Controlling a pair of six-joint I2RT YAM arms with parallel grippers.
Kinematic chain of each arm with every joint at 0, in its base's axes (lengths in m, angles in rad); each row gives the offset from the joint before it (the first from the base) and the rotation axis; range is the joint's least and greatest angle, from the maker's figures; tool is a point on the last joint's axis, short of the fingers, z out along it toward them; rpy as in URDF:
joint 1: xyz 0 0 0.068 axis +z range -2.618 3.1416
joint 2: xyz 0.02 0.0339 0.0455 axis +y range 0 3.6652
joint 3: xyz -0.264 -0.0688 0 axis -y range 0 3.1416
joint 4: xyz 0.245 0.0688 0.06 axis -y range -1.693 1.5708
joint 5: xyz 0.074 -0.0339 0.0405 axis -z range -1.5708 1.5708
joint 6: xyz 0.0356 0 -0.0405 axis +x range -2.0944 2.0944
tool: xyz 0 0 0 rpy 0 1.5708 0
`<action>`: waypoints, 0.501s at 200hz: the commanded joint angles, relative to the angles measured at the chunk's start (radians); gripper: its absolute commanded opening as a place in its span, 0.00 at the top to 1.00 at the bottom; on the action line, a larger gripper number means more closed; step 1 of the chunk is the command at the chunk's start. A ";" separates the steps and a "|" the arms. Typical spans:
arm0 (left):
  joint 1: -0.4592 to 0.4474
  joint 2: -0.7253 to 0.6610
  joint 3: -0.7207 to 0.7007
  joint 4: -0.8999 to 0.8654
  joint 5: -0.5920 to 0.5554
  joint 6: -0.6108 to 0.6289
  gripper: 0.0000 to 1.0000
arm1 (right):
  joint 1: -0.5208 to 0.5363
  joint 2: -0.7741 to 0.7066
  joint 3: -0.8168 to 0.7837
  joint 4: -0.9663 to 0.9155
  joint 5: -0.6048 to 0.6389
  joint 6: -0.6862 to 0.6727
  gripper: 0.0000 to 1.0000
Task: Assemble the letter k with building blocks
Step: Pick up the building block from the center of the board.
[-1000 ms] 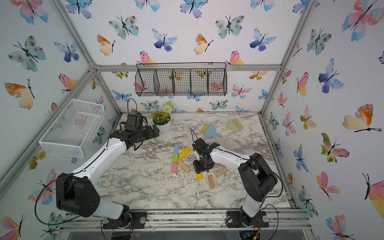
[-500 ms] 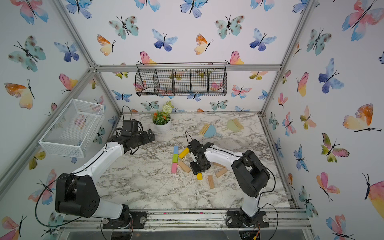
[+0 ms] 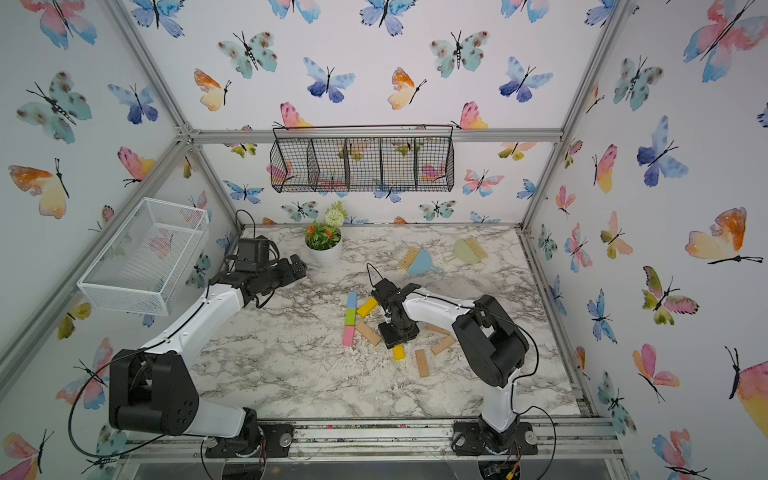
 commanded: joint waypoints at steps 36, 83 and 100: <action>0.000 -0.028 0.005 -0.007 0.002 -0.005 0.01 | 0.021 0.038 0.027 -0.068 0.067 0.071 0.50; -0.001 -0.029 0.005 -0.009 0.003 -0.005 0.01 | 0.031 0.059 0.022 -0.066 0.070 0.084 0.53; 0.000 -0.031 0.005 -0.009 0.000 -0.005 0.01 | 0.032 0.067 0.022 -0.066 0.070 0.085 0.58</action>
